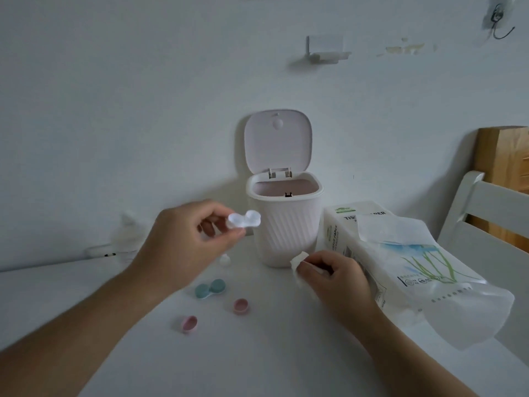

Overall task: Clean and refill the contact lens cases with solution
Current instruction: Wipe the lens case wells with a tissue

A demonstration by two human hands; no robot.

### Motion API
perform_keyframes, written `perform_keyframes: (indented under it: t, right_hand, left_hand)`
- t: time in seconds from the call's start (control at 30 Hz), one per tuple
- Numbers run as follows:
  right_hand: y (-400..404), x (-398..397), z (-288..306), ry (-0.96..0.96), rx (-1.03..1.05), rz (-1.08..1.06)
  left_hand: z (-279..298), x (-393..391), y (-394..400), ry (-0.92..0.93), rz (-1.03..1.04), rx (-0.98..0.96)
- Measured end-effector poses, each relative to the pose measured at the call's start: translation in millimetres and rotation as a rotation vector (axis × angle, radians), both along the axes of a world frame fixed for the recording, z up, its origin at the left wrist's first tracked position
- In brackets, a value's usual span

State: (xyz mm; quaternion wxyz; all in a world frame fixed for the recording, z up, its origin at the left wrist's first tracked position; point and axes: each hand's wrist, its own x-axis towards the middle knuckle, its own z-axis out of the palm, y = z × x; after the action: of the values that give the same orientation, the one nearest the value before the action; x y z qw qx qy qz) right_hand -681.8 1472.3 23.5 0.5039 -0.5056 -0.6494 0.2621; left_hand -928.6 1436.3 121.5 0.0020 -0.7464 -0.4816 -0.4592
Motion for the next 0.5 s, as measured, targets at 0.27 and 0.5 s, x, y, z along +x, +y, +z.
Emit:
perform_keyframes:
  t: [0.27,0.5]
  right_hand:
    - [-9,-6,15,0.129,-0.047,0.069]
    - [-16,-55,51,0.114,-0.018,0.334]
  left_hand:
    - [-73,-28,-37,-0.334,-0.086,-0.235]
    - [-84,-33,-32,-0.436,-0.254,-0.303]
